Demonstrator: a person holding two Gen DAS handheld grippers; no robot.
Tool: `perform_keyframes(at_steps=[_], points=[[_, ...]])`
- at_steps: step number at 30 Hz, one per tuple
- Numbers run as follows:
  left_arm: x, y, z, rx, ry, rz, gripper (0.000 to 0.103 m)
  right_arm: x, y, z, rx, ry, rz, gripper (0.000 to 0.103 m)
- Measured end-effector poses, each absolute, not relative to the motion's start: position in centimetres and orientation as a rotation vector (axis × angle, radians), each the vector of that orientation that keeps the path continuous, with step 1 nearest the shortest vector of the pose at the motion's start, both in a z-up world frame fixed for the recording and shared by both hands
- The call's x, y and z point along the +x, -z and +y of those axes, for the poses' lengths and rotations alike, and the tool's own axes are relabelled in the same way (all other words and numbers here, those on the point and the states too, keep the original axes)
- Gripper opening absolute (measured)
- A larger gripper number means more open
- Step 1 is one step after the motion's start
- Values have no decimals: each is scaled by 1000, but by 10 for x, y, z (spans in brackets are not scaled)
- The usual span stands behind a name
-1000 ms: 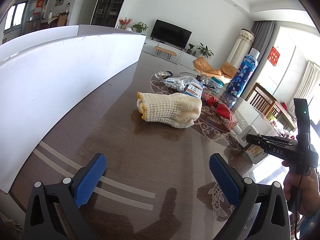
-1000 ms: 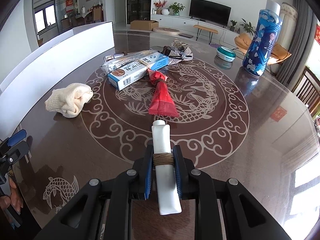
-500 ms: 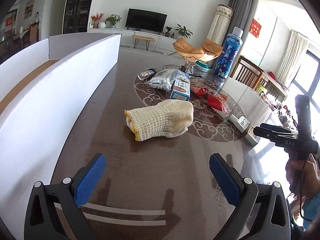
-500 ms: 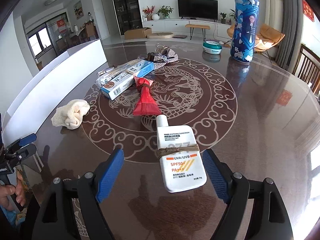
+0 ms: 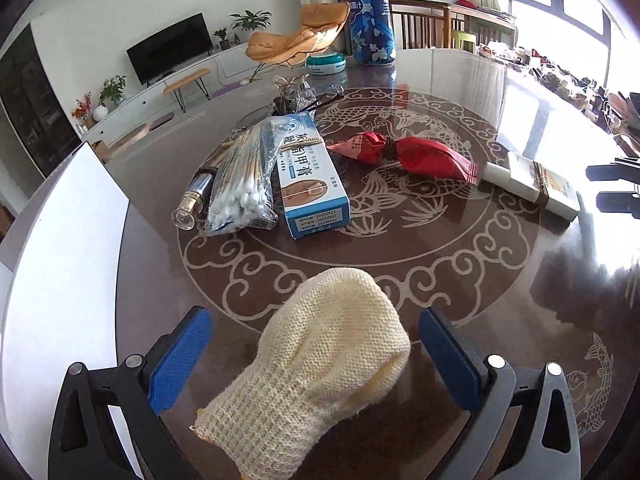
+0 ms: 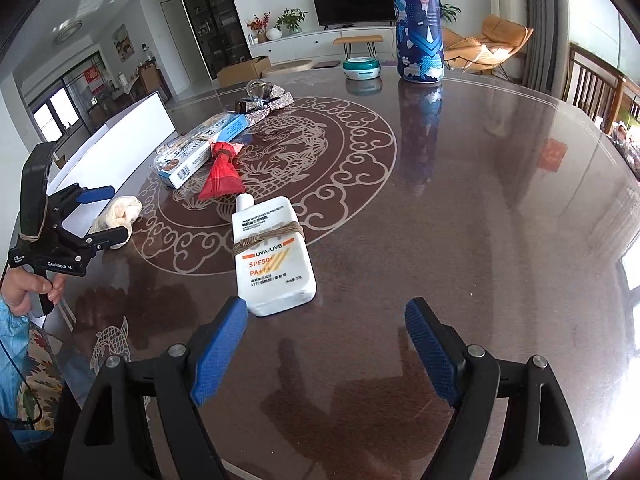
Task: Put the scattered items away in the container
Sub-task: 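Grasp the cream mesh glove with the left tool while the right tool holds the bottle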
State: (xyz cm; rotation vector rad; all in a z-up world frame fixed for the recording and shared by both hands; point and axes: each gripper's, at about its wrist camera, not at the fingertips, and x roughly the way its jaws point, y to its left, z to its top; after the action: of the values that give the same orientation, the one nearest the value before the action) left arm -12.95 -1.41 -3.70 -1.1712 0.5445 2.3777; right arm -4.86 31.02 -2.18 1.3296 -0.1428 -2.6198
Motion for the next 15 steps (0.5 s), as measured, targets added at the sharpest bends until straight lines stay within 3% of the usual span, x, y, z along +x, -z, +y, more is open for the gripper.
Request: perform_keyframes(at_steps=[5, 7, 9, 10, 15], points=[[-132, 42, -37, -1294, -2382, 316, 99, -44, 22, 318, 1337, 2592, -140, 82], [-126, 38, -38, -1282, -2409, 303, 72, -52, 20, 312, 1323, 2552, -86, 85], [-121, 34, -32, -1296, -2425, 300, 51, -65, 19, 300, 1314, 2493, -4, 91], [-117, 32, -28, -1302, -2436, 302, 46, -72, 20, 292, 1321, 2460, 49, 93], [-86, 27, -18, -1310, -2480, 241, 44, -104, 29, 260, 1348, 2401, 224, 93]])
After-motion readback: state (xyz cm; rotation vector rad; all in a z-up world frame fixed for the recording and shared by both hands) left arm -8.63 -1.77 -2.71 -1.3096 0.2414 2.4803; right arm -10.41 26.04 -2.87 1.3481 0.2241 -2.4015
